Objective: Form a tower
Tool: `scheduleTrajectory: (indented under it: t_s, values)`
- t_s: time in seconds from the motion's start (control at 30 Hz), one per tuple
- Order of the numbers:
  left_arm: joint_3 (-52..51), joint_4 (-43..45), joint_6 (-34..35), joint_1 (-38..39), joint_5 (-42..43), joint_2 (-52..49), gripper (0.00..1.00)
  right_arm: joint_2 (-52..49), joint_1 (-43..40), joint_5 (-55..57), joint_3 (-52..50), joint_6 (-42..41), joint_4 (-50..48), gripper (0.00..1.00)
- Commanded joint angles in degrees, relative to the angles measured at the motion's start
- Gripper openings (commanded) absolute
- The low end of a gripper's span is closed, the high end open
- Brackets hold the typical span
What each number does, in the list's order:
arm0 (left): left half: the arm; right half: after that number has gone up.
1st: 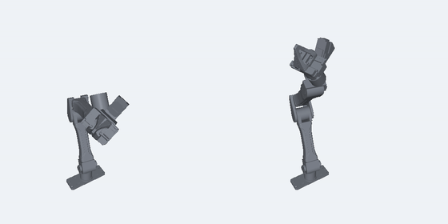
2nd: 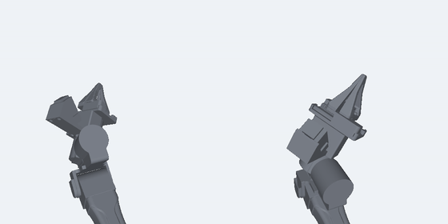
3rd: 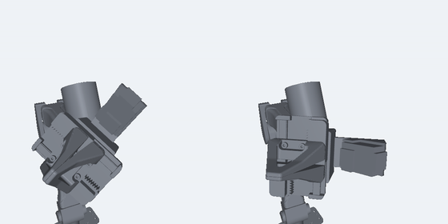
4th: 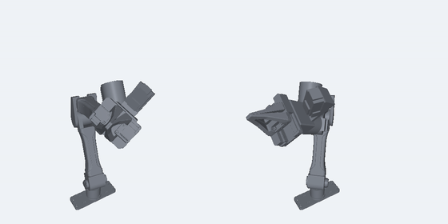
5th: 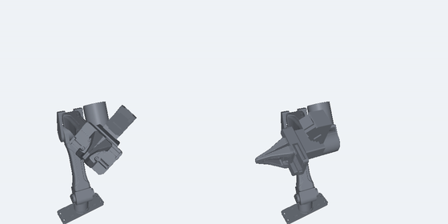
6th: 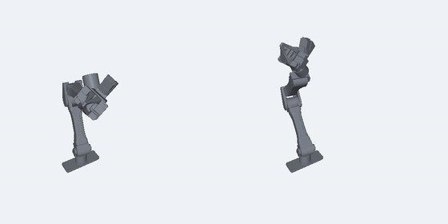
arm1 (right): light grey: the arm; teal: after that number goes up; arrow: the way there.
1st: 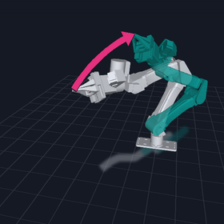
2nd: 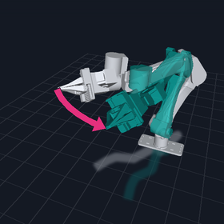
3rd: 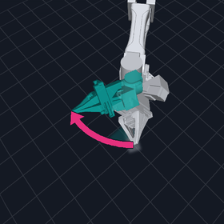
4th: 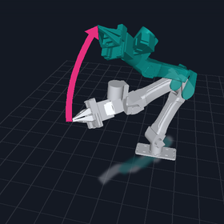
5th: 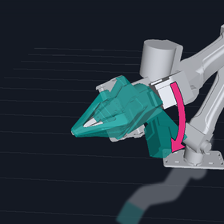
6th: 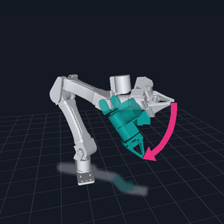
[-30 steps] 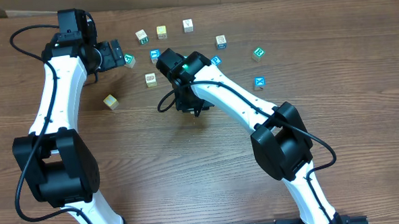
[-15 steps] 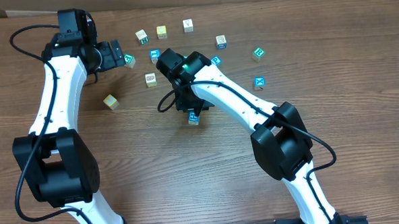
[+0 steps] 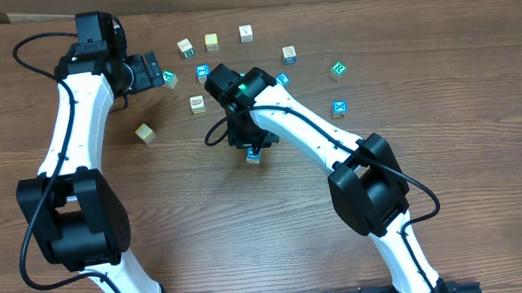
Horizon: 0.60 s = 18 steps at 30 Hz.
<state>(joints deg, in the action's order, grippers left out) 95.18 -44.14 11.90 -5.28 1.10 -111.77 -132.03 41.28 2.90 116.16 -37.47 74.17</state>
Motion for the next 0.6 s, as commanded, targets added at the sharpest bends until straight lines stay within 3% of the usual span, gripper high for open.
scheduleTrajectory:
  t_s: [0.0, 0.17, 0.57]
  values:
    - [0.0, 0.2, 0.5, 0.2, 0.0, 1.6, 1.0, -0.2, -0.1, -0.4, -1.4, -4.2, -0.1, 0.17]
    - [0.0, 0.2, 0.5, 0.2, 0.0, 1.6, 1.0, -0.2, -0.1, 0.5, -2.8, -9.3, -0.5, 0.21]
    - [0.0, 0.2, 0.5, 0.2, 0.0, 1.6, 1.0, -0.2, 0.6, 0.8, -5.5, -9.2, -3.6, 0.29]
